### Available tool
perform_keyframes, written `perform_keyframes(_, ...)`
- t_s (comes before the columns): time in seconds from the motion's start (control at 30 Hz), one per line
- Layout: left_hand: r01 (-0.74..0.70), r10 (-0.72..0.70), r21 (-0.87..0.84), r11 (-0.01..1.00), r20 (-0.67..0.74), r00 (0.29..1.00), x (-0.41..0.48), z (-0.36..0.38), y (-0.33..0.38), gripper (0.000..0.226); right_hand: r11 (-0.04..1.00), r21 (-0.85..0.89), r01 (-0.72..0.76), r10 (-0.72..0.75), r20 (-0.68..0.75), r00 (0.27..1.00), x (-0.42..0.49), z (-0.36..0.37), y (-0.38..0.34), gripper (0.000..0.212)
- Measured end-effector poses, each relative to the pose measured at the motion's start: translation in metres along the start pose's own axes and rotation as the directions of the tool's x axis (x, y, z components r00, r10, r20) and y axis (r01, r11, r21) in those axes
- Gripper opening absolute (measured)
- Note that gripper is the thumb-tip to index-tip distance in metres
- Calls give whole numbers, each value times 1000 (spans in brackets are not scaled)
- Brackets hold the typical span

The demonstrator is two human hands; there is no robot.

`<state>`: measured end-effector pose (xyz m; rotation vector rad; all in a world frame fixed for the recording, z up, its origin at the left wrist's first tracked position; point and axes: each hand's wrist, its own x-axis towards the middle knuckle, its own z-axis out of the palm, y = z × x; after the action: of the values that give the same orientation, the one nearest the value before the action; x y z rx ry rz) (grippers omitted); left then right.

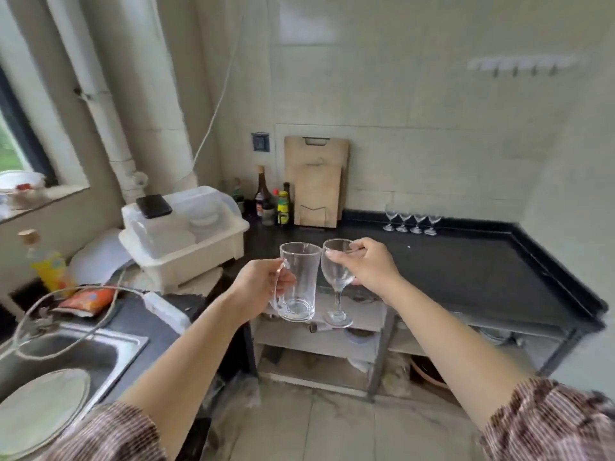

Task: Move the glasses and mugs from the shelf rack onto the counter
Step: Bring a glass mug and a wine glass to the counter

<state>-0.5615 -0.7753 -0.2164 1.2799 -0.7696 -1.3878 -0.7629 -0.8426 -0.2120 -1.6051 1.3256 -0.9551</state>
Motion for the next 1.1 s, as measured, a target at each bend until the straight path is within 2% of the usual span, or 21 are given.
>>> perform_keyframes(0.23,69,-74,63,996,79,994,152,113,-17,21,990,0,-138,135,-201,970,100,-92,75,83)
perform_keyframes(0.43,90,-98,128,988,56,994,257,202,-29,21,981,-54,-186,161,-305,939,171,-158,121,71)
perform_keyframes(0.57,110,-118,113,987,64,991,314,247,-39,26,976,-41,-214,188,-343,920,216,-195,149,71)
perform_keyframes(0.7,101,-114,124,987,103,988,376,290,-51,33,969,-44,-244,216,-335,917,272,-230,184,72)
perform_keyframes(0.9,185,-200,124,975,124,972,475,350,-72,40,965,-79,-249,220,-272,937,381,-282,246,72)
perform_keyframes(1.0,241,-270,237,941,101,957,517,371,-79,35,955,-104,-277,251,-211,945,430,-304,274,73)
perform_keyframes(1.1,299,-327,242,923,87,941,555,386,-78,21,951,-131,-282,260,-163,952,476,-323,294,74)
